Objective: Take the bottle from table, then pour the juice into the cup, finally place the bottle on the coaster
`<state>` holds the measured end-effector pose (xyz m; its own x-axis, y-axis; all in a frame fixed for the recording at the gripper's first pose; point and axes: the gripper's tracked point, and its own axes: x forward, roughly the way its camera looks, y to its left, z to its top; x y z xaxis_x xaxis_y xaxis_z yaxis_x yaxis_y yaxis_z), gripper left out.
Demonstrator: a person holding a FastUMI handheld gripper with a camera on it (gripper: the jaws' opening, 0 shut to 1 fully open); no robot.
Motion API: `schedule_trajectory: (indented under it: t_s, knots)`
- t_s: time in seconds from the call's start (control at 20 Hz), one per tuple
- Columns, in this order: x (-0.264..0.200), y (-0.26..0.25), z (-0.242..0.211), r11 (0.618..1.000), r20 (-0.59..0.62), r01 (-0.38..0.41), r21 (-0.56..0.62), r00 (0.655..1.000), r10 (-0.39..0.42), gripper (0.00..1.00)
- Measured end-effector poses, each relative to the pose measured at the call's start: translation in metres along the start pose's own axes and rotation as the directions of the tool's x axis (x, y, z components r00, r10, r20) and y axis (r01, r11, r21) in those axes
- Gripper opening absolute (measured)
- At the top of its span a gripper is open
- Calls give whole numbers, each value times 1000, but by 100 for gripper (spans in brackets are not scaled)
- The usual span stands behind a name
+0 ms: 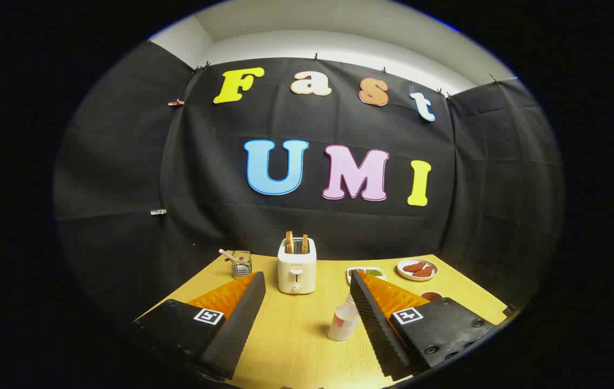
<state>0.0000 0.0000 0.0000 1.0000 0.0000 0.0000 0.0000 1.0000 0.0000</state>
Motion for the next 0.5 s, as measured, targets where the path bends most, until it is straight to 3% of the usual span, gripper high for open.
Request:
schedule_trajectory:
  t_s: [0.5]
  knots:
    - [2, -13, -1, 1000, 5, 28, 2, 1000, -28, 97]
